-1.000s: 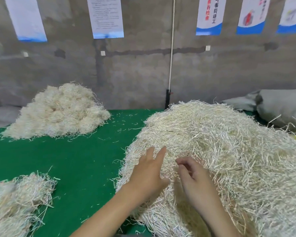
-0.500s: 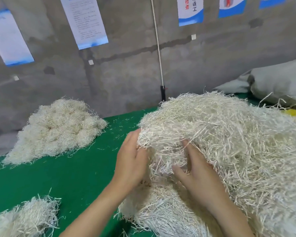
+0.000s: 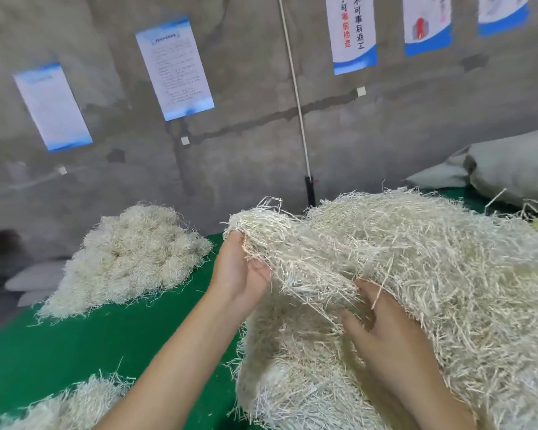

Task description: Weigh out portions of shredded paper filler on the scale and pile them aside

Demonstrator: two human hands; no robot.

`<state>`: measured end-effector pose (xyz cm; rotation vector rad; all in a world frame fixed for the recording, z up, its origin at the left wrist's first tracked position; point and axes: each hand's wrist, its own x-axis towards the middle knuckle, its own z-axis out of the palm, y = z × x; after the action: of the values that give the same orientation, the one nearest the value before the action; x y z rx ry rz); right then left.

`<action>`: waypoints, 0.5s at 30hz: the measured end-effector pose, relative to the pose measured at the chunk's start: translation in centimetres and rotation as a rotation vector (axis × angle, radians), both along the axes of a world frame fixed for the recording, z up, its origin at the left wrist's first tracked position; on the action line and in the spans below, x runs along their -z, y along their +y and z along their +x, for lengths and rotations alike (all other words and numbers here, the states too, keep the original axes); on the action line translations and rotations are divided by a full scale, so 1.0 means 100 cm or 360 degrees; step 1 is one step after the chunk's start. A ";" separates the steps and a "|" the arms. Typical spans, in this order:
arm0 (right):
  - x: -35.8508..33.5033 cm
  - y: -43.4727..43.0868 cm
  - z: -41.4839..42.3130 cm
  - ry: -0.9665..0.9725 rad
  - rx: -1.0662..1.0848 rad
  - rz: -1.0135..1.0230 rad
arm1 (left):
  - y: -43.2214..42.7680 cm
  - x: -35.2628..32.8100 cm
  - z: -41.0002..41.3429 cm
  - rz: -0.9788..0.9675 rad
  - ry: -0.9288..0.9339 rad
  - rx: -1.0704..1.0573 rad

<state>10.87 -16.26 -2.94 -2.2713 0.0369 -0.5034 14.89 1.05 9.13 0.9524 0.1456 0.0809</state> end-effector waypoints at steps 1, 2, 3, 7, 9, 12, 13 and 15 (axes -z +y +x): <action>-0.001 -0.001 -0.002 -0.0014 -0.0002 0.0000 | 0.000 -0.005 -0.002 0.0036 -0.0059 0.0005; -0.001 -0.002 -0.003 -0.0022 -0.0002 0.0009 | 0.005 -0.011 -0.001 0.0101 -0.0108 -0.0025; 0.000 -0.003 -0.004 -0.0012 0.0008 0.0019 | 0.010 -0.018 -0.002 0.0143 -0.0135 -0.0073; 0.011 -0.009 -0.002 0.0310 0.0057 -0.0030 | 0.043 -0.042 0.004 0.0212 -0.0221 -0.0309; 0.011 -0.007 0.000 0.0333 0.0083 0.0010 | 0.054 -0.046 0.005 0.0366 -0.0256 -0.0310; 0.004 -0.008 -0.002 0.0225 0.0154 -0.0013 | 0.059 -0.040 0.009 0.0757 -0.0284 -0.0293; 0.002 -0.008 -0.002 0.0149 0.0164 0.0012 | 0.059 -0.036 0.009 0.1106 -0.0277 -0.0339; -0.001 -0.008 -0.003 -0.0095 0.0200 0.0101 | 0.062 -0.025 0.008 0.2089 -0.0553 -0.0289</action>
<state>10.53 -17.11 -2.79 -2.1998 0.1646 -0.6271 15.67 7.27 11.60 2.2073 -0.1837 0.5527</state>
